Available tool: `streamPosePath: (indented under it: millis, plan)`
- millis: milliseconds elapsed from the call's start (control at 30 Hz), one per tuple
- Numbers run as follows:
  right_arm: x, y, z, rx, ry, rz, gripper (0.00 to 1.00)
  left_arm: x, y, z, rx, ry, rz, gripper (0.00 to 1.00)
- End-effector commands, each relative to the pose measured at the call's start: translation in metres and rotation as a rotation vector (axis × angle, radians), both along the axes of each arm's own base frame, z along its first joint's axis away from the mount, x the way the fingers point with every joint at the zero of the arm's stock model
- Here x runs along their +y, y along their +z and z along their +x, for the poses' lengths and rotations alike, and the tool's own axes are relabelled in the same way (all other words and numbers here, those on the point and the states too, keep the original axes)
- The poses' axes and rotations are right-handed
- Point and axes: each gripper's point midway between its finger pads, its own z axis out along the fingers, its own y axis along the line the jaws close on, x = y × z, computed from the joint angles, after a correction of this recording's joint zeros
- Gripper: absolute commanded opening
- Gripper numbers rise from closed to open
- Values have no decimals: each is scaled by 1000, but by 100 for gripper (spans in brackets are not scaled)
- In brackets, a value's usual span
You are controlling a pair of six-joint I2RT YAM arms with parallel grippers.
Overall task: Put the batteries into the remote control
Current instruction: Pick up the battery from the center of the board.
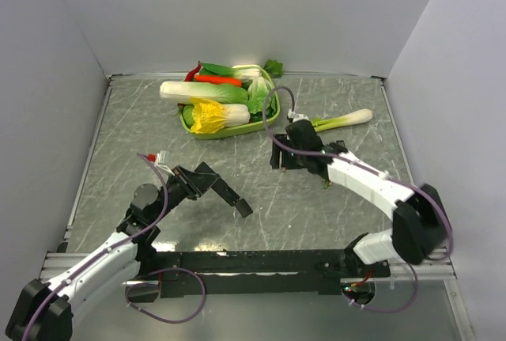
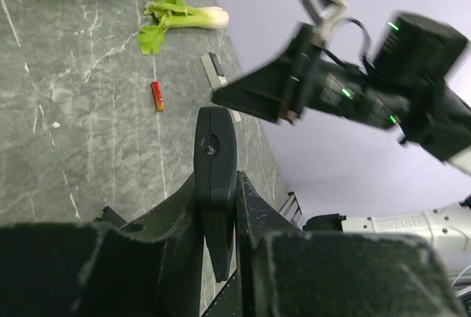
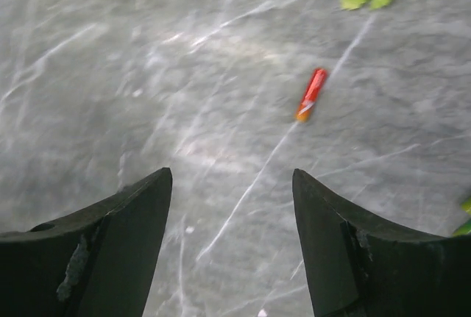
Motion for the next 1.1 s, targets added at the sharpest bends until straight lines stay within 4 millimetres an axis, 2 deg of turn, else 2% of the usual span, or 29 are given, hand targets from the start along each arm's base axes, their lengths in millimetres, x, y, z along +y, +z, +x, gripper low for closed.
streamPosePath:
  millis: [0, 33, 100, 133, 167, 200, 233, 300, 333, 500, 800, 1000, 1067]
  plan:
    - [-12, -9, 31, 74, -118, -54, 69, 1, 21, -3, -117, -6, -17, 1]
    - [-17, -22, 36, 110, -134, -78, 68, 1, 21, -3, -121, -7, -13, 1]
    - [-14, -19, 49, 112, -143, -77, 65, 1, 19, -2, -125, -8, 2, 1]
    - [-17, -30, 53, 146, -151, -95, 65, 1, 18, -2, -127, -9, 7, 1]
    - [-13, -26, 61, 141, -151, -93, 62, 0, 18, -2, -131, -12, 9, 1]
    - [-13, -38, 63, 175, -155, -116, 61, -1, 15, -2, -123, -15, 16, 1]
    - [-14, -37, 67, 184, -163, -128, 60, -1, 14, -1, -124, -18, 21, 1]
    - [-17, -52, 70, 225, -175, -154, 57, -3, 11, 0, -122, -26, 29, 1]
    - [-17, -53, 73, 233, -177, -157, 56, -4, 11, 0, -125, -30, 28, 1]
    - [-20, -75, 76, 292, -191, -194, 50, -7, 10, 1, -133, -45, 31, 1]
    - [-21, -97, 73, 342, -196, -208, 45, -11, 6, 1, -123, -65, 33, 1]
    - [-22, -105, 74, 348, -190, -221, 37, -12, 5, 0, -114, -72, 28, 1]
    - [-22, -104, 74, 339, -182, -224, 30, -12, 5, 0, -110, -74, 22, 1]
